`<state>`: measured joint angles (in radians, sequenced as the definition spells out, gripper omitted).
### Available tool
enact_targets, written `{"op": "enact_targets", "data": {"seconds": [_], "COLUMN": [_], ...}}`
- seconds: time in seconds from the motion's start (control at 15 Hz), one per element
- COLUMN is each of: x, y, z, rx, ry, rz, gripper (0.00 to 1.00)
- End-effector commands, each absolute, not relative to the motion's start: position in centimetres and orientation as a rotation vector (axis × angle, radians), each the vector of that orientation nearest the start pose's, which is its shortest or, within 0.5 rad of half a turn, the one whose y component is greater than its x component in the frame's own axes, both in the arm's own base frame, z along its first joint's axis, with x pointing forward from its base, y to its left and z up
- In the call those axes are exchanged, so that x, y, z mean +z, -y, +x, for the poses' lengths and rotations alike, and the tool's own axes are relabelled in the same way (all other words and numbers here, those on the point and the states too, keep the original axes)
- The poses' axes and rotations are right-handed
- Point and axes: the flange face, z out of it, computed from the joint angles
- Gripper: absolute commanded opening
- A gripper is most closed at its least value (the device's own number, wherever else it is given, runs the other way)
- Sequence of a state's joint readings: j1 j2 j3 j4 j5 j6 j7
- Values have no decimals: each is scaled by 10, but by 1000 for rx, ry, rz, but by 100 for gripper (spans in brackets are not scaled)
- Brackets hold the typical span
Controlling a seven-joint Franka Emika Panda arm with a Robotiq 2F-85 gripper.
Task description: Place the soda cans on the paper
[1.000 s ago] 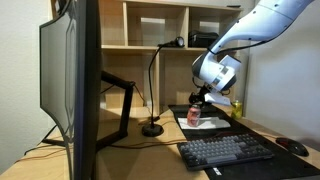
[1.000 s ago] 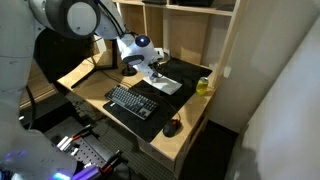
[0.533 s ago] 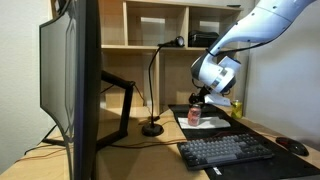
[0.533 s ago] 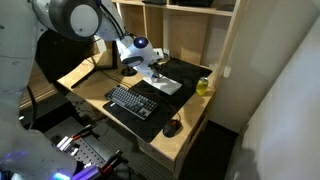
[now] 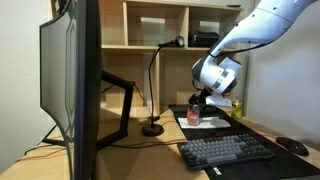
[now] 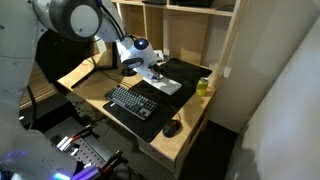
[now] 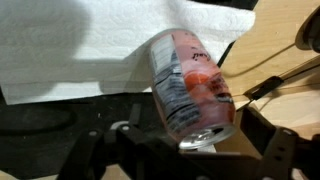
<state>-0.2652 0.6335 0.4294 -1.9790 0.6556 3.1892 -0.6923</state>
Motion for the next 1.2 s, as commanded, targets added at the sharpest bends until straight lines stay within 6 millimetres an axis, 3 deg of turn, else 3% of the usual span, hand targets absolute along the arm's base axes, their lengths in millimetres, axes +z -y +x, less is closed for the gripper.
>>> {"op": "enact_targets", "data": {"seconds": [0.0, 0.2, 0.27, 0.47, 0.67, 0.73, 0.93, 1.0, 1.13], "x": [264, 321, 327, 363, 408, 387, 410, 402, 362], "y": [27, 78, 82, 112, 166, 138, 174, 174, 199], "z": [643, 641, 634, 626, 613, 622, 612, 616, 644], "rx": [-776, -662, -584, -416, -399, -399, -408, -410, -455], "ry": [60, 124, 192, 208, 119, 115, 93, 78, -83], "rz": [-2888, -3003, -2995, -2931, -2763, -2838, -2787, -2807, -2909], "gripper": [100, 100, 100, 100, 100, 100, 100, 100, 100]}}
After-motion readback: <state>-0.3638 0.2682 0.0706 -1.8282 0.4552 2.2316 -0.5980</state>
